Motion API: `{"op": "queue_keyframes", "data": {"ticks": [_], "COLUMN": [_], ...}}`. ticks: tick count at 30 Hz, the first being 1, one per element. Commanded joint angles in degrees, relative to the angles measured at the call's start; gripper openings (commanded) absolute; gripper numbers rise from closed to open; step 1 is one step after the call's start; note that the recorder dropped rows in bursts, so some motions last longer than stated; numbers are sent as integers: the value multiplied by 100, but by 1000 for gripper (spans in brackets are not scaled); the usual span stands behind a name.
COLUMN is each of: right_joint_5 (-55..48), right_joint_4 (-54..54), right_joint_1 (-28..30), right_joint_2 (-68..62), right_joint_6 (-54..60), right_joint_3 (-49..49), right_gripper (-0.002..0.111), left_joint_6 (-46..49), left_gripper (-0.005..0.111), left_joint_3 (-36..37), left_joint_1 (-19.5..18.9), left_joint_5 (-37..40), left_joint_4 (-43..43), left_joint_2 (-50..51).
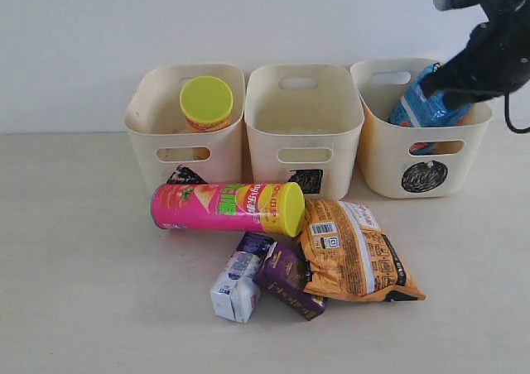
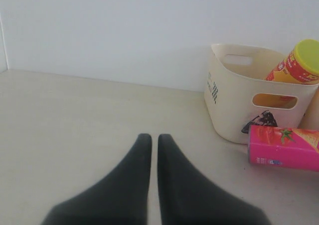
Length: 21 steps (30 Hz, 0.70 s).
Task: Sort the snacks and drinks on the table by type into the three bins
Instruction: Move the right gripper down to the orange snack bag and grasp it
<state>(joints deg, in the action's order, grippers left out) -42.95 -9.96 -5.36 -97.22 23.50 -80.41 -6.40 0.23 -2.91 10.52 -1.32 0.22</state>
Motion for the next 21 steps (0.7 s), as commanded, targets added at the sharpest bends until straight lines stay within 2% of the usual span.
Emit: {"op": "queue_keyframes", "data": {"ticks": [1, 3, 7, 11, 21], "right_joint_5": [-2094, -2702, -2702, -2702, -2700], "right_joint_4": [996, 1052, 1080, 1109, 1233], "right_joint_1": [9, -4, -368, -1124, -2471], "right_joint_2": [112, 70, 195, 259, 283], "right_joint_6": [-436, -349, -221, 430, 276], "right_joint_3": [-26, -26, 271, 635, 1543], "right_gripper": [0, 0, 0, 0, 0], "left_joint_6": [-40, -40, -40, -40, -40], "left_gripper": [4, 4, 4, 4, 4], "left_joint_3": [-23, -23, -23, -23, -23], "left_joint_1": [6, 6, 6, 6, 6], "left_joint_5": [-37, -37, -37, -37, -37], "left_joint_4": [18, 18, 18, 18, 18], "left_joint_2": [-22, -22, -22, -22, -22]}}
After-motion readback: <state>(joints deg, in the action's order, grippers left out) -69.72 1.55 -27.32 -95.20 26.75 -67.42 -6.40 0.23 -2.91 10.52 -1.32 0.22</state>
